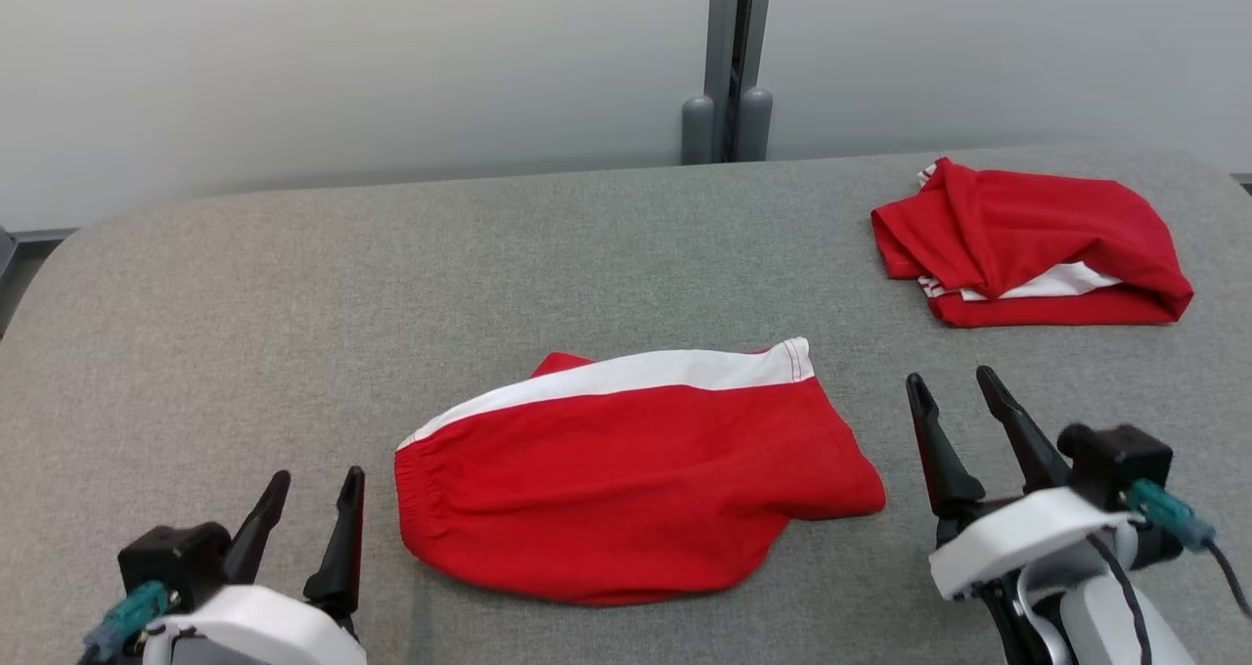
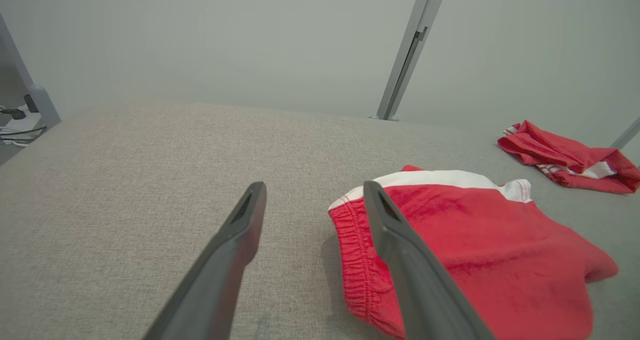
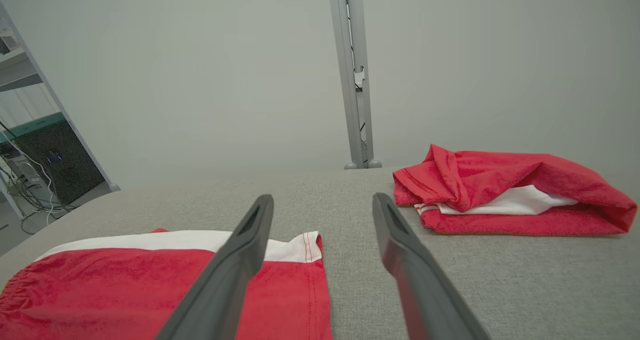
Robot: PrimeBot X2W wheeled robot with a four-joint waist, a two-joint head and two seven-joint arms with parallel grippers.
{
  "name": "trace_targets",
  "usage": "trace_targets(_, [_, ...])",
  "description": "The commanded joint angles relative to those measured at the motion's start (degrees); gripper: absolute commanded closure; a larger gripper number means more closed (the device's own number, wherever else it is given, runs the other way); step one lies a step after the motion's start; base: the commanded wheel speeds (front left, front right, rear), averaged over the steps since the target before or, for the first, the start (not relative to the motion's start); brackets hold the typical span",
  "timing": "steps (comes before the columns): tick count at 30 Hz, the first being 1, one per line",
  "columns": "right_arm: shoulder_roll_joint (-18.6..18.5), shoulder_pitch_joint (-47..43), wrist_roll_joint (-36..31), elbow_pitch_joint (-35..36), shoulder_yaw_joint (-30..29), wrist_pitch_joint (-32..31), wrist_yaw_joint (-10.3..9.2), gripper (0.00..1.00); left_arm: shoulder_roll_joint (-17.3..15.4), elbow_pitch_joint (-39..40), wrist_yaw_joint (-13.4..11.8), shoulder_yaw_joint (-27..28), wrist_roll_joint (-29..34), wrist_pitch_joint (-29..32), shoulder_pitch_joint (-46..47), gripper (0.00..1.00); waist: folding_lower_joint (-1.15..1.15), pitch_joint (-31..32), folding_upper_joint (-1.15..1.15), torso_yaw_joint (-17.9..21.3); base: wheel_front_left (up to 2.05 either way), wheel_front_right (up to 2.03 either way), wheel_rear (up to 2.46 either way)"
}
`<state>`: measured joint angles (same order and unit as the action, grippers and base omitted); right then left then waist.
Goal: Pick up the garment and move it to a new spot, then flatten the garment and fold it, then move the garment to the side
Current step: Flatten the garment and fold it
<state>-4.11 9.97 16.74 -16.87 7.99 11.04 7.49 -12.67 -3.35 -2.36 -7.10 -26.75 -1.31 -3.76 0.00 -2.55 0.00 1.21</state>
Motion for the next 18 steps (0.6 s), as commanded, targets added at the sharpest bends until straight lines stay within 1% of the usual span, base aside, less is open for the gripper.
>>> trace_targets(1, [-0.74,2.60,1.56,-1.76,0.75,-2.24,0.01,0.00,-0.45,0.69,0.88,-0.28,-1.27,1.90,1.79,0.00,0.00,-1.53,0.00,-0.83,0.00,0.00,0.00])
trace_targets(3, [-1.92,6.66,3.44,-5.24,2.53,-6.01,0.01,0.00,0.07,1.59,2.28,-0.68,-5.03,6.93,3.28,0.00,0.00,-2.77,0.00,-1.53,0.00,0.00,0.00])
trace_targets(4, [-2.49,8.70,4.32,-6.96,3.05,-7.67,0.01,0.00,-0.95,2.35,2.48,-0.73,-5.18,8.90,4.30,0.00,0.00,-3.45,0.00,-1.89,0.00,0.00,0.00])
trace_targets(5, [-2.76,10.61,5.27,-8.76,3.78,-9.38,0.01,0.00,-1.81,3.02,2.23,-0.71,-5.12,10.47,5.47,0.00,0.00,-4.18,0.00,-2.26,0.00,0.00,0.00])
trace_targets(6, [-2.84,12.58,6.14,-10.40,4.66,-10.90,0.01,0.00,-1.89,3.50,2.04,-0.98,-5.43,12.12,6.20,0.00,0.00,-4.89,0.00,-2.62,0.00,0.00,0.00])
trace_targets(8, [-2.92,16.40,7.94,-13.82,5.50,-13.64,0.01,0.00,-1.89,4.31,2.39,-1.83,-6.45,14.99,7.51,0.00,0.00,-6.44,0.00,-3.50,0.00,0.00,0.00])
trace_targets(10, [-3.28,19.66,8.78,-17.53,6.70,-16.74,0.01,0.00,-2.87,4.44,2.47,-2.32,-6.40,17.49,9.45,0.00,0.00,-7.88,0.00,-4.33,0.00,0.00,0.00])
trace_targets(13, [-3.06,24.13,9.44,-22.38,8.02,-20.17,0.01,0.00,-2.56,3.52,3.02,-3.41,-7.04,19.82,11.99,0.00,0.00,-9.86,0.00,-5.50,0.00,0.00,0.00])
trace_targets(15, [-2.95,26.47,9.38,-25.32,8.36,-21.69,0.01,0.00,-2.93,2.38,3.41,-4.20,-6.58,20.95,13.48,0.00,0.00,-10.89,0.00,-6.10,0.00,0.00,0.00])
trace_targets(18, [-2.27,29.15,9.76,-28.35,9.31,-22.97,0.01,0.00,-2.60,1.12,4.13,-5.31,-7.15,22.31,15.48,0.00,0.00,-12.08,0.00,-6.78,0.00,0.00,0.00])
